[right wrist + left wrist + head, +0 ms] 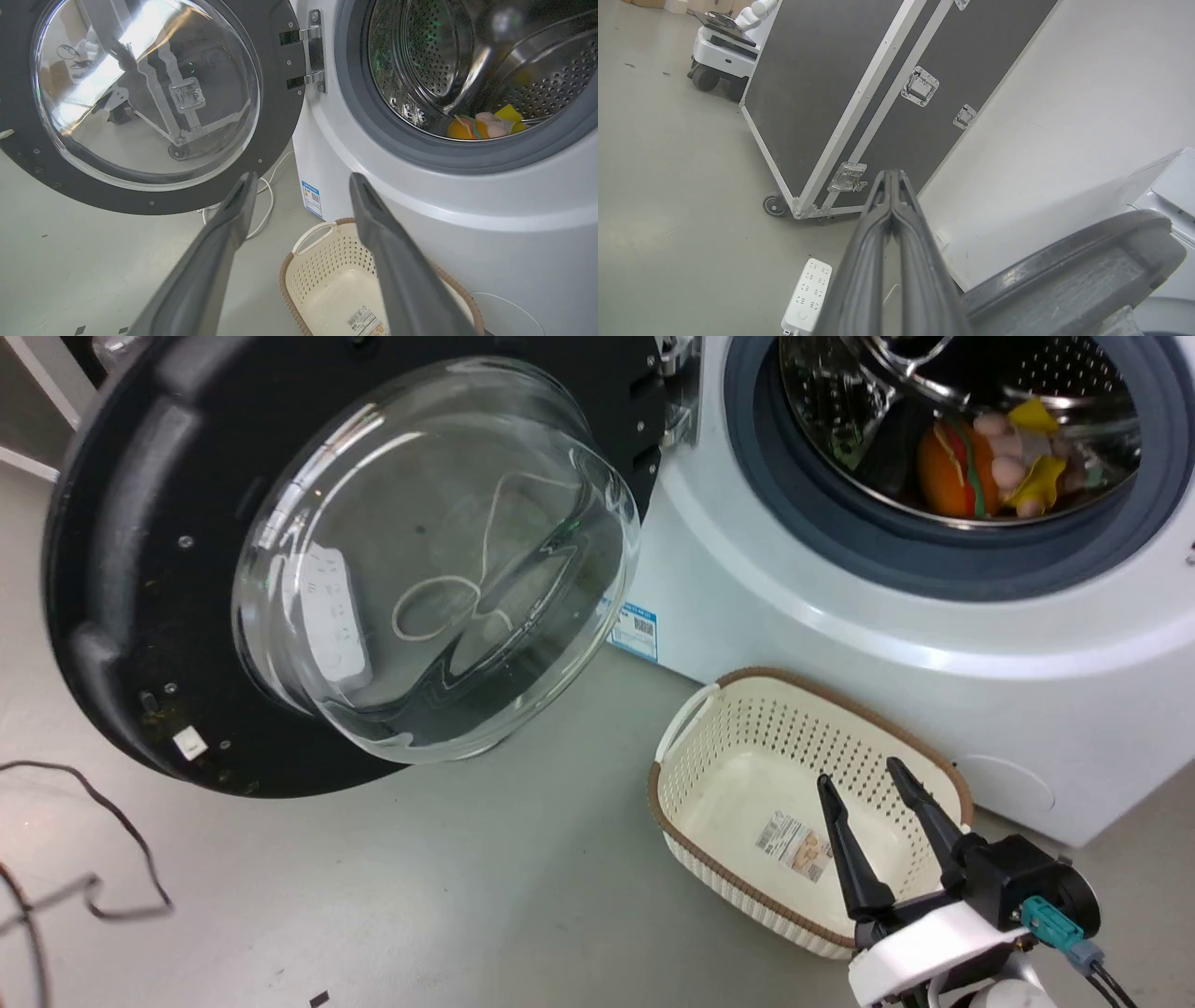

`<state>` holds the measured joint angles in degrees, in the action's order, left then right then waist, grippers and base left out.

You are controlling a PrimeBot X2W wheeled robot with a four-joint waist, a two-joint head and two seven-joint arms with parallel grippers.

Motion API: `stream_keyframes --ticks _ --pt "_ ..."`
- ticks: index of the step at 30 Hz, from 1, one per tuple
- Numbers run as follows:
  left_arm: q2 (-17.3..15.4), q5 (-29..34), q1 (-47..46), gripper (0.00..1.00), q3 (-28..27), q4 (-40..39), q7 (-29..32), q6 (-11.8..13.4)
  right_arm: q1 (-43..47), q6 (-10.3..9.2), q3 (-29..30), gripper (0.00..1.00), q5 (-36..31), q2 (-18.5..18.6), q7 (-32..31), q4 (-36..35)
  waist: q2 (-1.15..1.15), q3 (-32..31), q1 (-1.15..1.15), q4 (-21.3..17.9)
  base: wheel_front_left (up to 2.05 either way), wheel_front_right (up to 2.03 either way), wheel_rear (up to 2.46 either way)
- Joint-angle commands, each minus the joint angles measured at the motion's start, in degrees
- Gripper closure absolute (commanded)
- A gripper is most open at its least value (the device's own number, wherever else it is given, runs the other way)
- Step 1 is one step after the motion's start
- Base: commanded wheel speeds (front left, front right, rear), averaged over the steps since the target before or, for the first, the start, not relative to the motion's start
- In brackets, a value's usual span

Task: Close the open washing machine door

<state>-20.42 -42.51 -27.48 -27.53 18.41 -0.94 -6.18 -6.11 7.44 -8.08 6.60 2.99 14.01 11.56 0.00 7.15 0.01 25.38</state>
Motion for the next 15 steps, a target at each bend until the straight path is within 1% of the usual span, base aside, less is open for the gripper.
stream_keyframes --ticks 1,4,7,10,12,15 --pt "-1.93 -3.1 -3.5 1.0 -0.9 4.75 3.14 -0.38 -1.21 0.04 -0.29 0.0 -0.17 -0.11 0.62 0.53 0.0 0.9 -0.01 -0.19 0.0 0.0 0.0" --pt "-2.88 -9.87 -8.6 1.0 -2.65 12.21 9.72 -0.19 -1.77 0.05 -0.45 0.0 -0.13 -0.12 0.98 1.01 0.0 1.52 -0.01 -0.06 0.0 0.0 0.0" --pt "-1.75 -18.82 -13.34 1.0 -6.47 18.43 17.22 1.54 -2.02 0.05 -0.47 0.0 -0.23 -0.12 0.99 1.17 0.0 1.81 -0.01 -0.4 0.0 0.0 0.0" --pt "-2.58 -22.52 -14.84 1.0 -7.33 22.83 23.6 2.52 -2.27 0.05 -0.67 0.0 -0.43 -0.12 0.99 1.32 0.0 2.04 -0.01 -0.84 0.0 0.0 0.0" --pt "-2.86 -24.35 -15.28 1.0 -7.39 24.66 27.44 2.33 -2.46 0.05 -0.72 0.0 -0.61 -0.12 0.99 1.48 0.0 2.11 -0.01 -1.06 0.0 0.0 0.0" --pt "-2.69 -26.55 -14.91 1.0 -6.67 25.85 33.36 1.22 -2.58 0.05 -0.6 0.0 -0.71 -0.12 0.99 1.67 0.0 1.98 -0.01 -1.31 0.0 0.0 0.0"
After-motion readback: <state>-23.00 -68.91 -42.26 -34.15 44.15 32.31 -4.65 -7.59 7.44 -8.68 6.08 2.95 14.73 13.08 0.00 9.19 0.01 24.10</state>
